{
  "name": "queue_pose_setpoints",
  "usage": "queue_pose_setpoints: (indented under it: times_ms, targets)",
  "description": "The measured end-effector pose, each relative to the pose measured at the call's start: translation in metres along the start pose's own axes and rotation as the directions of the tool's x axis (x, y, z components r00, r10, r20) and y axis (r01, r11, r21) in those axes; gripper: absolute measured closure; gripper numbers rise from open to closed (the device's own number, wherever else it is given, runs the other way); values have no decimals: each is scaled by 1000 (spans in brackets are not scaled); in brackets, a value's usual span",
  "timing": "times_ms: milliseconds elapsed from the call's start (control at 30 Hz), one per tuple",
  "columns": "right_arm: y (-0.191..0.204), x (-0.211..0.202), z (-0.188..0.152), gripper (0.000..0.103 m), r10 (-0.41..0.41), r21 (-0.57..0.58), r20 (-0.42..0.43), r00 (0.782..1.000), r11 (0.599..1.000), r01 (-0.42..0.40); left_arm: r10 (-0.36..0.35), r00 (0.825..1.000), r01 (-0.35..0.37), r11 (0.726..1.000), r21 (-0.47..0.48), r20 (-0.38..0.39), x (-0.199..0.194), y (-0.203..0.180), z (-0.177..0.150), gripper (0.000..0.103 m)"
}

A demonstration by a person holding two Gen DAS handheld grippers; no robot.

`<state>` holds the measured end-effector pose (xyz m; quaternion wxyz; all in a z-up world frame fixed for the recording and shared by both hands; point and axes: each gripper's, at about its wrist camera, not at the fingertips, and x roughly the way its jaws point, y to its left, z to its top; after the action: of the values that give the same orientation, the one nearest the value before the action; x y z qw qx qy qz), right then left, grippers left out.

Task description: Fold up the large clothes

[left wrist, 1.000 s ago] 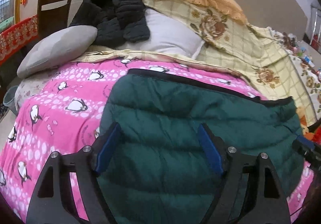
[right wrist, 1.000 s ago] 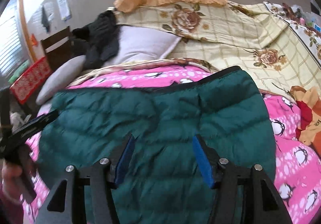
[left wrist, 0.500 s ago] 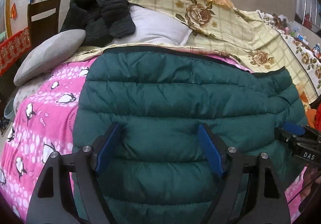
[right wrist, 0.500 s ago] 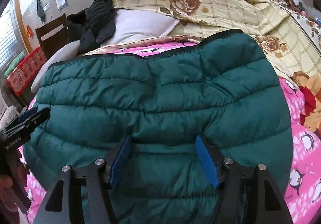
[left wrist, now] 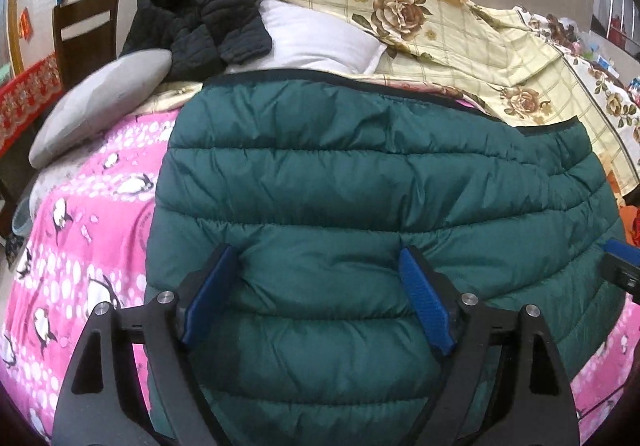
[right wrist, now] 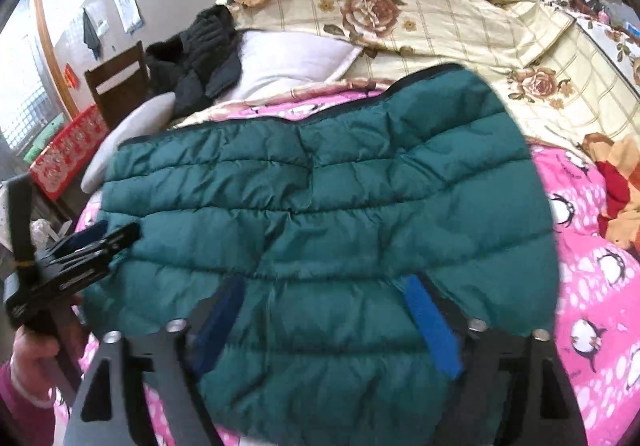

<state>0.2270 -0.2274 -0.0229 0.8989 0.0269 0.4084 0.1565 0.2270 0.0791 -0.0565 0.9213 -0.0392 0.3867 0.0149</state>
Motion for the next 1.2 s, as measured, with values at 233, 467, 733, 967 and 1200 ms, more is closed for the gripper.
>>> queue_pose_setpoints:
  times_ms: [233, 467, 733, 967, 1200]
  targets:
    - [-44, -47, -10, 6, -29, 47, 23, 999, 998, 28, -88, 996, 88, 996, 11, -31, -36, 26, -2, 18]
    - [-112, -50, -14, 0, 12, 200, 41, 999, 980, -20, -303, 951, 283, 932, -229, -58, -36, 85, -16, 18]
    - [-131, 12, -11, 0, 180, 273, 0, 984, 946, -174, -420, 901, 381, 884, -272, -104, -4, 92, -25, 11]
    - [-123, 50, -9, 0, 280, 261, -35, 959, 929, -262, -471, 874, 413, 851, -324, -124, 26, 84, -28, 0]
    - [-109, 48, -8, 24, 264, 239, -29, 964, 938, -250, -465, 873, 402, 858, -321, -150, 27, 72, -21, 3]
